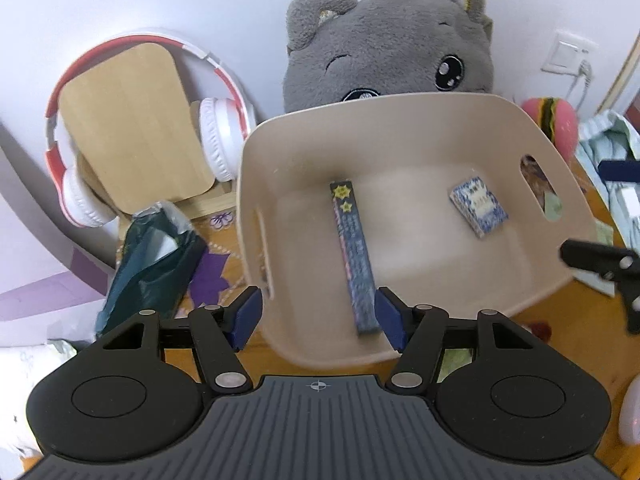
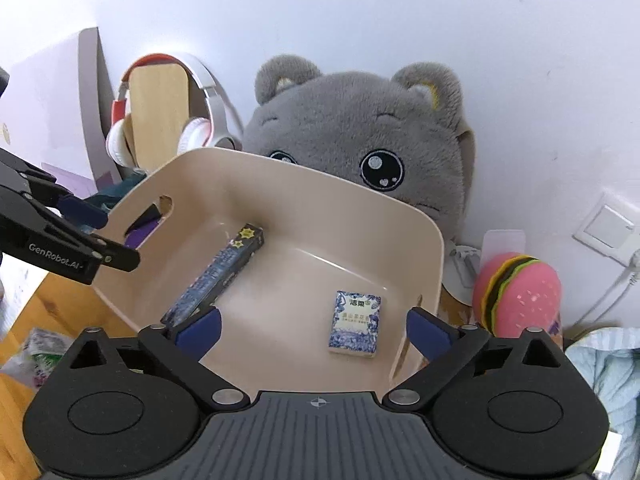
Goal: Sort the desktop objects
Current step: 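Open both tools to drop the carton and candy box into the basket, then grasp the white snack bag with the left tool while the right tool grasps the brown plush bag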
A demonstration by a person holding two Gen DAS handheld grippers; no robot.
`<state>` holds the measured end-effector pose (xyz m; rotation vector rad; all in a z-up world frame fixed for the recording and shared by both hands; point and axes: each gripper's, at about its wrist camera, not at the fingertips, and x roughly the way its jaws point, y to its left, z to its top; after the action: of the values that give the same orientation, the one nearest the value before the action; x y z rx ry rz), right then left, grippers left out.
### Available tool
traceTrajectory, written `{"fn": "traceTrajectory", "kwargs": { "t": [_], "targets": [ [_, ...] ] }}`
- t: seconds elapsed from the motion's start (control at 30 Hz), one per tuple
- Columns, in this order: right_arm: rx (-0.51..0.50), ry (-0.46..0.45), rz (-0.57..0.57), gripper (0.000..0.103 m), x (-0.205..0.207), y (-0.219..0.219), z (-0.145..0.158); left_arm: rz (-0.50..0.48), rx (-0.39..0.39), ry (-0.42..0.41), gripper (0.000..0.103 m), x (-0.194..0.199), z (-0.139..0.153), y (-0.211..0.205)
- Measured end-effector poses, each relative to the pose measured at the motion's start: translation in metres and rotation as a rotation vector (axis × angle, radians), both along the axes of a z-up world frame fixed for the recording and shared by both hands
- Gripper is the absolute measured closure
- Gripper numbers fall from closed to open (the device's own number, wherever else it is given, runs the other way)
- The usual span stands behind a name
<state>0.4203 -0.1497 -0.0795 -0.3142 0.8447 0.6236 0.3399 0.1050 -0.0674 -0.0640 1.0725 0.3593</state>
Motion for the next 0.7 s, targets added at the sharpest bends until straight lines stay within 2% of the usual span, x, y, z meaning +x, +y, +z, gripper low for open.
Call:
{"fn": "traceTrajectory", "kwargs": {
  "t": [0.33,0.5,0.7],
  "targets": [
    [0.000,0.005,-0.001,0.000,-0.047,-0.021,0.013,-0.057,-0.016,0.018,0.038,-0.057,0.008,-0.011],
    [-0.042,-0.027,0.010,0.000,-0.076,-0.027,0.008,-0.114,0.022,0.064,0.038,-0.080,0.002,-0.017],
    [-0.087,-0.037,0.073,0.000,-0.107,-0.030,-0.003,-0.118,0.012,0.090,0.038,-0.101,-0.008,-0.013]
  ]
}}
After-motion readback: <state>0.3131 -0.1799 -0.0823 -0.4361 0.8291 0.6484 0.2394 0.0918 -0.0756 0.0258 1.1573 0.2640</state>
